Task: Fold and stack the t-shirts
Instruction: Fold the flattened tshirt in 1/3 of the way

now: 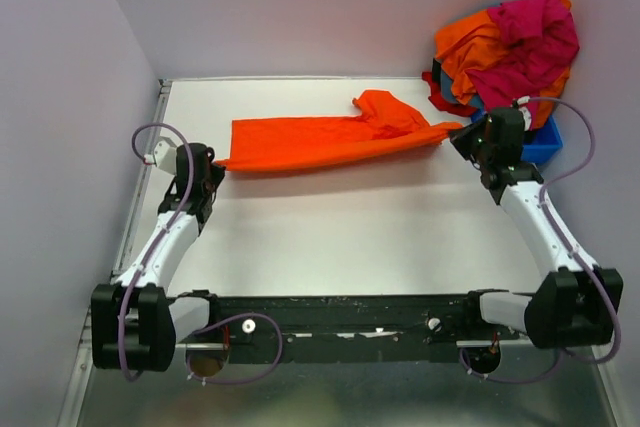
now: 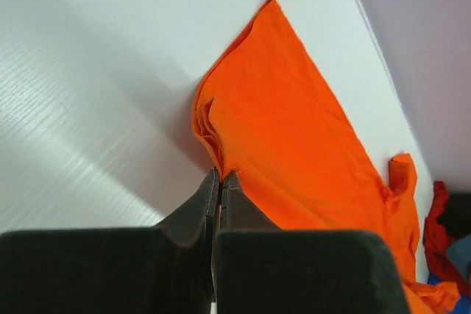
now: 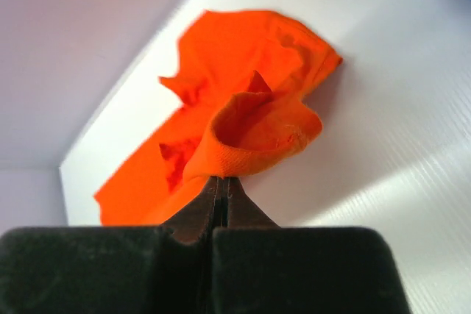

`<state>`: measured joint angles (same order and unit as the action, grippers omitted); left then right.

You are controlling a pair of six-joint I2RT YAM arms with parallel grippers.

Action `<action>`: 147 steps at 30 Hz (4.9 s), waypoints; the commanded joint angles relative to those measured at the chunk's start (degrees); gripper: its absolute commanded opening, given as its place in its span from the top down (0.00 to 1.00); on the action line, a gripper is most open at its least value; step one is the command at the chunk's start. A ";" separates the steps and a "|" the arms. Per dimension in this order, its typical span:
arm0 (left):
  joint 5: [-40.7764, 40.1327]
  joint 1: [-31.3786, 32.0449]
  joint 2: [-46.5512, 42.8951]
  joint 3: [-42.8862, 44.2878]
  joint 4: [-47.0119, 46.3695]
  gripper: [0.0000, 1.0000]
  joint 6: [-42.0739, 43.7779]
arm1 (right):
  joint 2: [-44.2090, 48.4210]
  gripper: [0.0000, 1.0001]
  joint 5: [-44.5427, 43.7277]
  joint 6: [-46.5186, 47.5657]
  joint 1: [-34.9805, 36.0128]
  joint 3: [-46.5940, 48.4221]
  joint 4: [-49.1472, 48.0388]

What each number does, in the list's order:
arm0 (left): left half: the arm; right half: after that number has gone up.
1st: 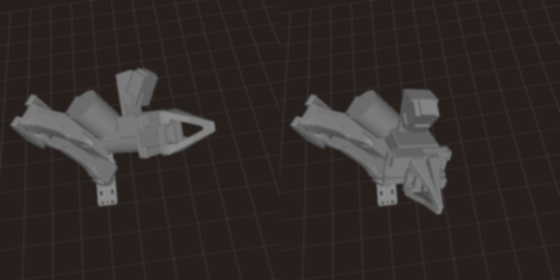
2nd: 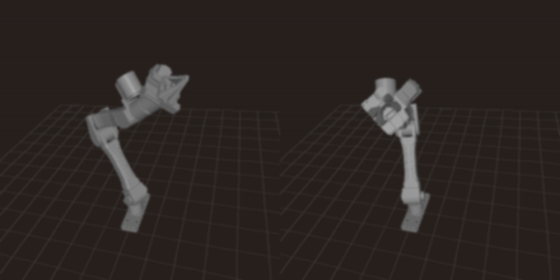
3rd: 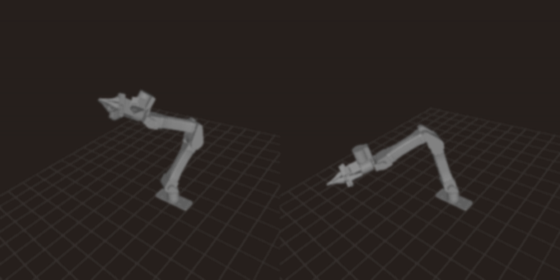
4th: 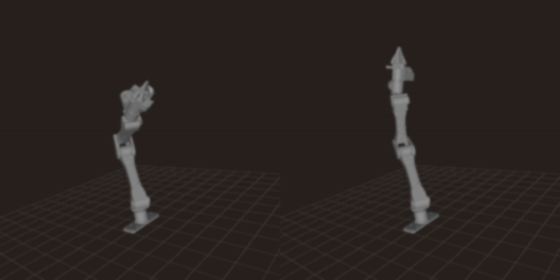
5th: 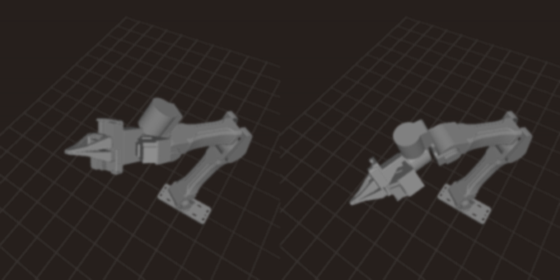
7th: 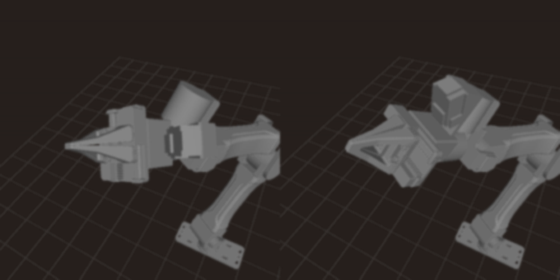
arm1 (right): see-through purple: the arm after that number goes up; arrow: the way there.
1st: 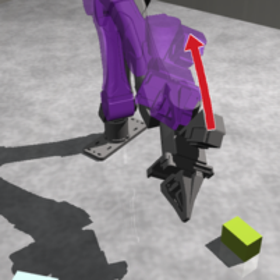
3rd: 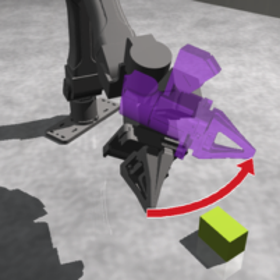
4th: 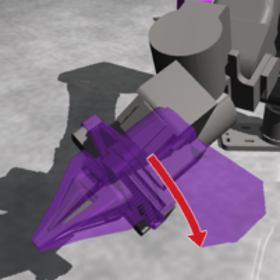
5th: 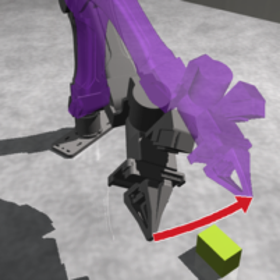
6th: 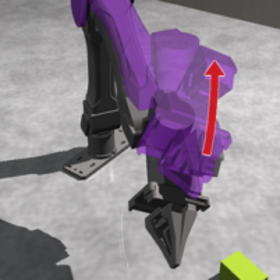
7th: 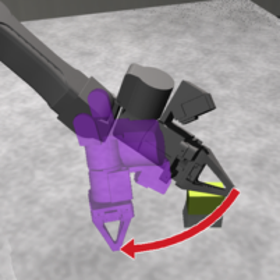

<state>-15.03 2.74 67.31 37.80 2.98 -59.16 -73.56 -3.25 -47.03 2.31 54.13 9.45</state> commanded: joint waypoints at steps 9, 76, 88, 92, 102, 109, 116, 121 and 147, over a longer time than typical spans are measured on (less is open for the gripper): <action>-0.01 -0.28 -6.83 -15.99 3.26 1.00 0.18 | 3.68 0.99 2.10 -3.68 -0.64 -20.18 6.11; 7.02 -3.97 41.05 34.26 3.95 0.25 25.23 | -75.41 0.46 11.85 22.87 8.50 86.23 22.54; 10.72 -5.90 45.45 38.22 6.60 0.25 24.79 | -79.63 0.47 16.69 11.35 8.07 87.64 20.16; 11.77 -5.99 45.98 38.40 6.33 0.25 24.88 | -79.28 0.46 15.99 11.08 8.06 87.11 21.04; 13.27 -5.99 43.27 35.25 3.27 0.25 24.35 | -68.58 0.44 9.76 17.13 8.77 72.89 17.72; 10.64 -5.91 32.56 25.59 -1.75 0.21 22.86 | -49.71 0.43 3.52 23.03 9.29 58.17 12.38; 7.38 -3.98 15.25 7.22 -3.08 0.31 16.18 | -20.17 0.71 -6.13 14.71 10.08 15.80 3.20; 4.40 -0.38 2.33 -1.92 6.41 0.32 12.41 | -1.36 0.62 -10.01 9.15 11.23 -8.13 3.28; -4.40 1.48 -16.77 -13.10 18.46 0.34 7.74 | 6.68 0.66 -12.84 -8.26 8.77 -24.07 15.50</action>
<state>-17.61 4.14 51.05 25.15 19.75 -50.70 -65.91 -14.11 -51.99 11.64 28.56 22.04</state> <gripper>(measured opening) 0.664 0.425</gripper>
